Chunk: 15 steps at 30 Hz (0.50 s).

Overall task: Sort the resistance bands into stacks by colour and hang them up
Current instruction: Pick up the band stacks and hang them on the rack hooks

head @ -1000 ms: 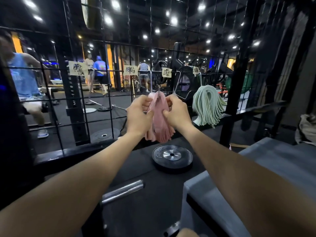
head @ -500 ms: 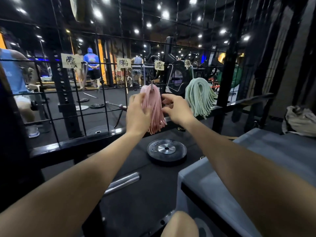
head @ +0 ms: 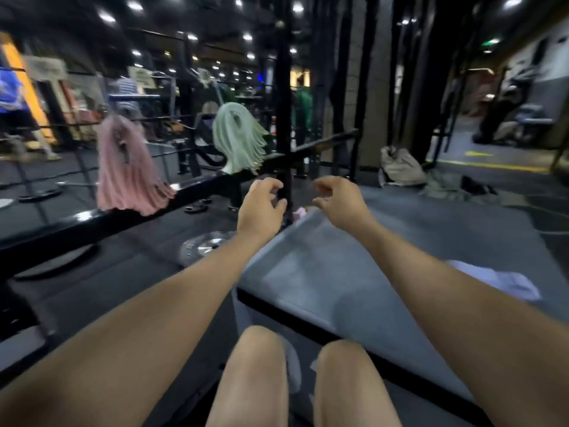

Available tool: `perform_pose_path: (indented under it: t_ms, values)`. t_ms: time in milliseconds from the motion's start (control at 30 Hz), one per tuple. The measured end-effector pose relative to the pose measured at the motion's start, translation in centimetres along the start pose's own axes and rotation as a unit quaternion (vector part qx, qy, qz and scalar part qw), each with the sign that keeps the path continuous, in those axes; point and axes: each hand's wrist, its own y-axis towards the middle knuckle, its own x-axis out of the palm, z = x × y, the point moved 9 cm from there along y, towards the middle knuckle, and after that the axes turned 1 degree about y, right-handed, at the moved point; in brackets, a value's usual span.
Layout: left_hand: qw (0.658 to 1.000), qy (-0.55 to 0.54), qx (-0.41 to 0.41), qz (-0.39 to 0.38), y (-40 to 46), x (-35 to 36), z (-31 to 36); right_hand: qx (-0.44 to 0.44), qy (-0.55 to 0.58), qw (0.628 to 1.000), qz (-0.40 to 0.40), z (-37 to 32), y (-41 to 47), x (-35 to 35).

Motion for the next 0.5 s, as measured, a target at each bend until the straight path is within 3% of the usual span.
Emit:
perform_pose_path:
  t_ms: [500]
  values:
    - [0.966, -0.090, 0.037, -0.241, -7.1, 28.2, 9.9, 0.236, -0.080, 0.968, 0.039, 26.2, -12.8, -9.7]
